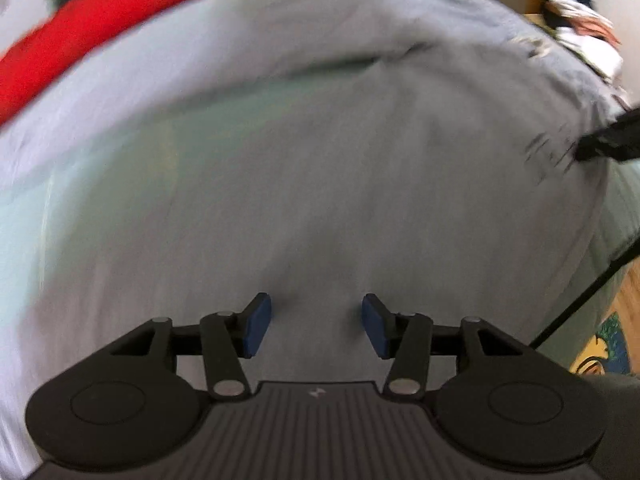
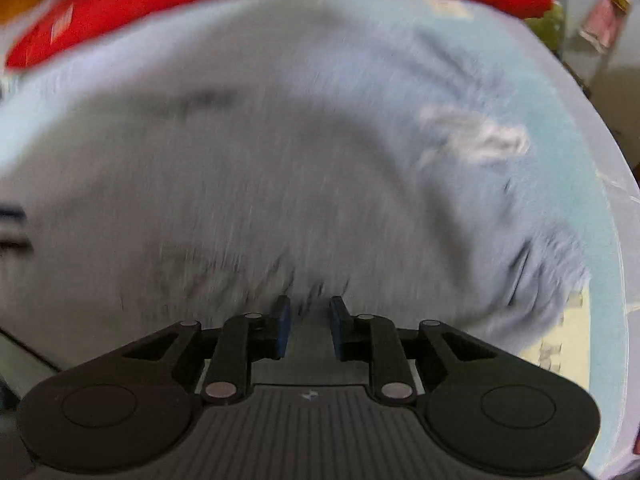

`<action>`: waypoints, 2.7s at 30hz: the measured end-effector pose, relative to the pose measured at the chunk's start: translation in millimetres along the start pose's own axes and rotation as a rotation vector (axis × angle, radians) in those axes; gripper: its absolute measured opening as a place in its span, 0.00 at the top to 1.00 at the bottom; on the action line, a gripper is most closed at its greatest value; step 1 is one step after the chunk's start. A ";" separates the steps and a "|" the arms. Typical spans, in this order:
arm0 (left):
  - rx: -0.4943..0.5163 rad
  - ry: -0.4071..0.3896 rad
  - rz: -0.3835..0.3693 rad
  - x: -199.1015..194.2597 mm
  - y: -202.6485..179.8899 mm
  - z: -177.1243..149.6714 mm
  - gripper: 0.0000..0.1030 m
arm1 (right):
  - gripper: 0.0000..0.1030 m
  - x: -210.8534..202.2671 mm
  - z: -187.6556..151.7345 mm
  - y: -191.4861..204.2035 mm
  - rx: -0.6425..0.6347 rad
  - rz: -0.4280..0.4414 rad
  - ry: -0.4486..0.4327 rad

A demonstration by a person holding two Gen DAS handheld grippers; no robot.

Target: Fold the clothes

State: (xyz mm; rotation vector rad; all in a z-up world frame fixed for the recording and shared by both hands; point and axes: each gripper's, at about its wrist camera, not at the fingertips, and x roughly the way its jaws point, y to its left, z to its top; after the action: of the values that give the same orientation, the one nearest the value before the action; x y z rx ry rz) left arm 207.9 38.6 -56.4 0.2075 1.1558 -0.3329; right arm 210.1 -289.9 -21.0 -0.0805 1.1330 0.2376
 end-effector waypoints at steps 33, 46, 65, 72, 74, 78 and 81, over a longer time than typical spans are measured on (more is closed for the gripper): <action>-0.457 -0.090 0.298 -38.0 164.7 -49.8 0.38 | 0.60 65.4 111.2 184.2 -0.252 0.180 -0.053; -0.544 -0.094 0.316 -42.5 201.3 -59.9 0.36 | 0.50 85.1 147.9 224.6 -0.295 0.137 -0.056; -0.512 -0.091 0.123 -73.8 248.7 -77.7 0.38 | 0.42 111.0 206.6 214.1 0.003 -0.017 -0.020; -0.493 -0.116 0.088 -69.8 248.8 -74.3 0.37 | 0.40 113.2 235.9 231.9 -0.016 -0.030 -0.137; -0.505 -0.104 0.100 -67.1 248.5 -75.2 0.40 | 0.30 134.5 238.3 229.4 0.037 0.019 -0.051; -0.525 -0.150 0.117 -80.5 250.0 -79.1 0.41 | 0.31 120.2 233.3 241.0 -0.006 0.090 -0.106; -0.485 -0.183 0.077 -88.8 246.8 -78.6 0.41 | 0.31 105.9 224.7 243.3 0.017 0.145 -0.113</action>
State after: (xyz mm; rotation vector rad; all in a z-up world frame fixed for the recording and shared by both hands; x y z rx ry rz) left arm 197.5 307.9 -8.0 -0.2004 1.0117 0.0036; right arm 396.4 3.3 -7.6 0.0299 1.0296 0.3571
